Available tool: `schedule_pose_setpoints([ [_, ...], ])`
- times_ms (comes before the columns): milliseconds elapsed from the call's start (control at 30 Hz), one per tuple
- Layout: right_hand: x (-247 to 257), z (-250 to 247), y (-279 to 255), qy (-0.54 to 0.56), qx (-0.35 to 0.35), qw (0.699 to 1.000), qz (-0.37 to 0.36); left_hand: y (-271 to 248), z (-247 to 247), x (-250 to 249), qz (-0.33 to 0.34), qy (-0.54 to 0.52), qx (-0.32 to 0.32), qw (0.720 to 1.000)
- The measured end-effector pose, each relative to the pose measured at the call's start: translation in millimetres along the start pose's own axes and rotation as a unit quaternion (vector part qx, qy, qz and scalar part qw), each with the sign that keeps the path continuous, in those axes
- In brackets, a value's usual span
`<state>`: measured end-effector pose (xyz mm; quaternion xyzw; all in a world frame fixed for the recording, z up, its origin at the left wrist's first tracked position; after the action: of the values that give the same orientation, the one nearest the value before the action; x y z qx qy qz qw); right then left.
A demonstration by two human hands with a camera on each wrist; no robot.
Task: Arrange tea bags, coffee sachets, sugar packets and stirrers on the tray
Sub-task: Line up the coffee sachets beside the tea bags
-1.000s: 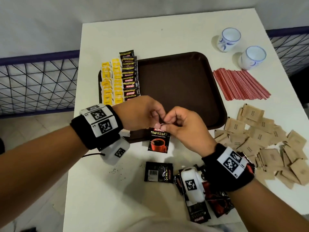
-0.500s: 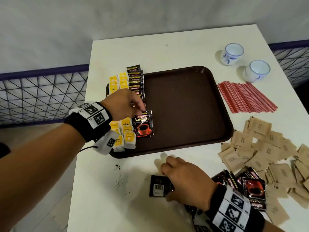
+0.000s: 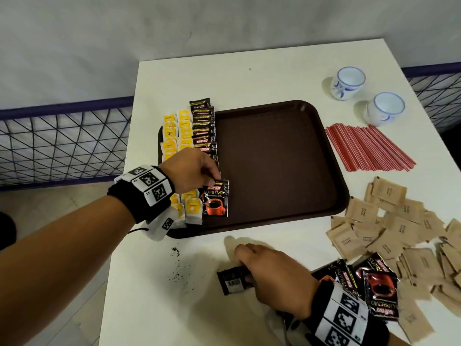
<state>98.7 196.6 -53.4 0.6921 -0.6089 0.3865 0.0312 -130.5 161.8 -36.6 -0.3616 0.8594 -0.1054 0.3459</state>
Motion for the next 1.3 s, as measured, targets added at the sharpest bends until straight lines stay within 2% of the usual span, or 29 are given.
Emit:
schedule_pose_setpoints([
  [100,-5.8,-2.4,-0.9,0.046,0.0,0.999,0.006,-0.6,-1.2,2.7,0.002,0.013,-0.01,1.0],
  [367,-12.8,-26.2,-11.3,0.114,-0.146,0.981,-0.061,-0.8,1.0,2.6,0.03,0.072,-0.036,0.996],
  [633,-13.8,-48.6,-19.6,0.056,-0.3,0.947,-0.103,-4.9,-7.8,-0.7,0.057,0.088,-0.079,0.991],
  [767,-17.7,-60.0,-23.6,0.058,-0.34,0.932,-0.113,-13.6,-16.1,-15.7,0.091,0.035,-0.099,0.99],
  [833,-18.6,-63.1,-23.5,0.068,-0.35,0.926,-0.126,-20.4,-9.3,-32.0,0.114,-0.01,-0.055,0.992],
  [967,-19.4,-67.9,-20.9,0.078,-0.366,0.916,-0.146,-36.0,23.9,-62.8,0.127,-0.058,0.145,0.98],
  [1033,-20.2,-69.2,-20.2,0.074,-0.373,0.912,-0.153,-39.3,35.3,-68.6,0.126,-0.067,0.203,0.969],
  [1200,-24.2,-66.5,-14.3,0.07,-0.388,0.905,-0.157,-36.8,37.1,-59.9,0.1,-0.104,0.223,0.964],
  [1300,-23.0,-66.5,-9.7,0.1,-0.399,0.896,-0.167,-35.4,29.3,-54.9,0.094,-0.121,0.202,0.967],
])
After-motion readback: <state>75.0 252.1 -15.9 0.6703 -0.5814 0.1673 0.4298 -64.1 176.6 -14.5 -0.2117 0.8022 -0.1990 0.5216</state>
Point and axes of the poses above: each hand's wrist, its own y-axis towards the middle knuckle, its own z-axis out of the palm, x = y × z, the point moved 7 cm from there along y, towards the middle knuckle, and after that the axes turned 4 degrees about -z, right-handed, at the moved point
